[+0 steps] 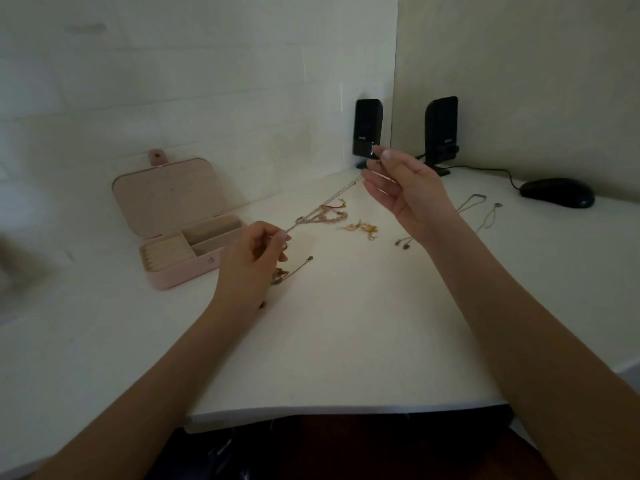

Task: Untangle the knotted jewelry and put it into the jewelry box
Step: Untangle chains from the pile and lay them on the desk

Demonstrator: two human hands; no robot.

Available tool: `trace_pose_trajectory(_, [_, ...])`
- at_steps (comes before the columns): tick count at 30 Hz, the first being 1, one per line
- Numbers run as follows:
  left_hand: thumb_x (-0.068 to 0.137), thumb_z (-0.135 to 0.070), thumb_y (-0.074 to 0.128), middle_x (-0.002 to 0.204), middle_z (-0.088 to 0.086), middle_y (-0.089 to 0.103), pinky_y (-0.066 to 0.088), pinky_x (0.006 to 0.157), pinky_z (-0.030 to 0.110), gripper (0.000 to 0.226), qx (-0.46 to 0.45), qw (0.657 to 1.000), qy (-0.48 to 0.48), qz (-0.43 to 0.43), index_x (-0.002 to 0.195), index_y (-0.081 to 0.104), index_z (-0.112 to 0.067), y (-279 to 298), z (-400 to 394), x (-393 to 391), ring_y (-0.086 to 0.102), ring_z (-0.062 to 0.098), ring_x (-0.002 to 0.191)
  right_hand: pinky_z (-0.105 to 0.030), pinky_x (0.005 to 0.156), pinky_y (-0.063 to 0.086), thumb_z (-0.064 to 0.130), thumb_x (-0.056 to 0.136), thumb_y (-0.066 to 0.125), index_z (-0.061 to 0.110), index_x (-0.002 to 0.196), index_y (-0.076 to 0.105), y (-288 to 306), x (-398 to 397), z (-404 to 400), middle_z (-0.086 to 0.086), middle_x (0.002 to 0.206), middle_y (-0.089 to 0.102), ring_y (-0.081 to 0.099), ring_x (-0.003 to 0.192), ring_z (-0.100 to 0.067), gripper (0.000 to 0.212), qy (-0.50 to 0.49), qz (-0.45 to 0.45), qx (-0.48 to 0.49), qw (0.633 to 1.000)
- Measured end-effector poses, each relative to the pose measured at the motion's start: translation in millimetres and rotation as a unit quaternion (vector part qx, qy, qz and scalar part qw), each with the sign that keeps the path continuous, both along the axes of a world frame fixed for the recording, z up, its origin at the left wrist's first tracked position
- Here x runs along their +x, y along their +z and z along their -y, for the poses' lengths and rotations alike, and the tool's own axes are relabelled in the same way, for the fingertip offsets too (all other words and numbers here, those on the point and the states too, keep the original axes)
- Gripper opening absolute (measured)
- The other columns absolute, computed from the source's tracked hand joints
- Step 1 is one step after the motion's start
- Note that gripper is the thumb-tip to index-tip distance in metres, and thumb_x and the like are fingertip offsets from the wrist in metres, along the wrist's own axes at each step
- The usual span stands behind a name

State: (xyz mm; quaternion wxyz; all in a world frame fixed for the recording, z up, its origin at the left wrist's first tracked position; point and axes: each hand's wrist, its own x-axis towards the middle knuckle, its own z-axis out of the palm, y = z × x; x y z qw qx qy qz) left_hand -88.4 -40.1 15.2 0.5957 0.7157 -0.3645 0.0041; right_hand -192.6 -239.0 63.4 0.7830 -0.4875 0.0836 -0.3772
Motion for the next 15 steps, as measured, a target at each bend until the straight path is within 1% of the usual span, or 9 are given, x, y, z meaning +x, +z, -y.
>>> trace_pose_trajectory(3, [0.098, -0.013, 0.051, 0.060, 0.005, 0.057, 0.037, 0.042, 0.014, 0.016, -0.018, 1.000, -0.004, -0.016, 0.087, 0.059, -0.004, 0, 0, -1, 0.043, 0.002, 0.041, -0.025, 0.074, 0.057, 0.014, 0.096, 0.054, 0.011, 0.101, 0.066, -1, 1, -1, -0.002, 0.079, 0.069, 0.071, 0.077, -0.013, 0.013, 0.018, 0.015, 0.001, 1.000])
trace_pose_trajectory(5, [0.096, -0.010, 0.053, 0.052, 0.001, 0.055, 0.039, 0.043, 0.016, 0.017, -0.011, 1.000, -0.008, -0.024, 0.080, 0.058, -0.009, 0, -1, -1, 0.045, 0.004, 0.040, -0.025, 0.073, 0.057, 0.014, 0.096, 0.053, 0.011, 0.102, 0.066, 0, 0, -2, -0.001, 0.074, 0.066, 0.070, 0.074, -0.012, 0.014, 0.027, 0.015, 0.002, 1.000])
trace_pose_trajectory(8, [0.085, -0.007, 0.061, 0.048, -0.002, 0.055, 0.041, 0.044, 0.018, 0.027, 0.006, 0.999, -0.042, -0.024, 0.063, 0.059, -0.021, 1, -2, -6, 0.049, 0.009, 0.044, -0.024, 0.068, 0.057, 0.014, 0.097, 0.053, 0.010, 0.103, 0.064, 3, 1, -6, 0.000, 0.070, 0.064, 0.069, 0.069, -0.012, 0.013, 0.041, 0.009, -0.003, 0.999])
trace_pose_trajectory(10, [0.075, -0.012, 0.057, 0.050, 0.001, 0.056, 0.038, 0.042, 0.017, 0.022, 0.017, 0.995, -0.097, -0.033, 0.058, 0.062, -0.025, 4, -4, -13, 0.049, 0.010, 0.042, -0.024, 0.064, 0.057, 0.014, 0.098, 0.051, 0.010, 0.103, 0.063, 5, 2, -8, 0.000, 0.069, 0.062, 0.068, 0.065, -0.012, 0.014, 0.053, 0.004, -0.018, 0.998])
trace_pose_trajectory(11, [0.073, -0.014, 0.055, 0.050, 0.002, 0.057, 0.037, 0.041, 0.018, 0.021, 0.029, 0.991, -0.127, -0.035, 0.058, 0.064, -0.026, 5, -6, -17, 0.050, 0.012, 0.041, -0.024, 0.061, 0.056, 0.014, 0.099, 0.049, 0.010, 0.103, 0.062, 6, 1, -9, 0.000, 0.069, 0.061, 0.068, 0.063, -0.012, 0.014, 0.060, 0.003, -0.026, 0.998])
trace_pose_trajectory(13, [0.077, -0.013, 0.059, 0.052, 0.004, 0.060, 0.040, 0.044, 0.021, 0.017, 0.064, 0.980, -0.184, -0.027, 0.064, 0.066, -0.022, 5, -8, -25, 0.054, 0.016, 0.044, -0.023, 0.057, 0.056, 0.015, 0.100, 0.047, 0.010, 0.103, 0.061, 8, 0, -11, -0.001, 0.067, 0.059, 0.066, 0.058, -0.012, 0.015, 0.069, -0.001, -0.043, 0.997])
trace_pose_trajectory(15, [0.083, -0.010, 0.065, 0.061, 0.004, 0.066, 0.044, 0.050, 0.021, 0.016, 0.098, 0.971, -0.219, 0.005, 0.072, 0.069, -0.022, 0, -10, -30, 0.062, 0.015, 0.054, -0.023, 0.055, 0.056, 0.014, 0.100, 0.047, 0.008, 0.105, 0.060, 7, -1, -10, -0.002, 0.067, 0.057, 0.064, 0.054, -0.012, 0.016, 0.069, -0.023, -0.072, 0.995])
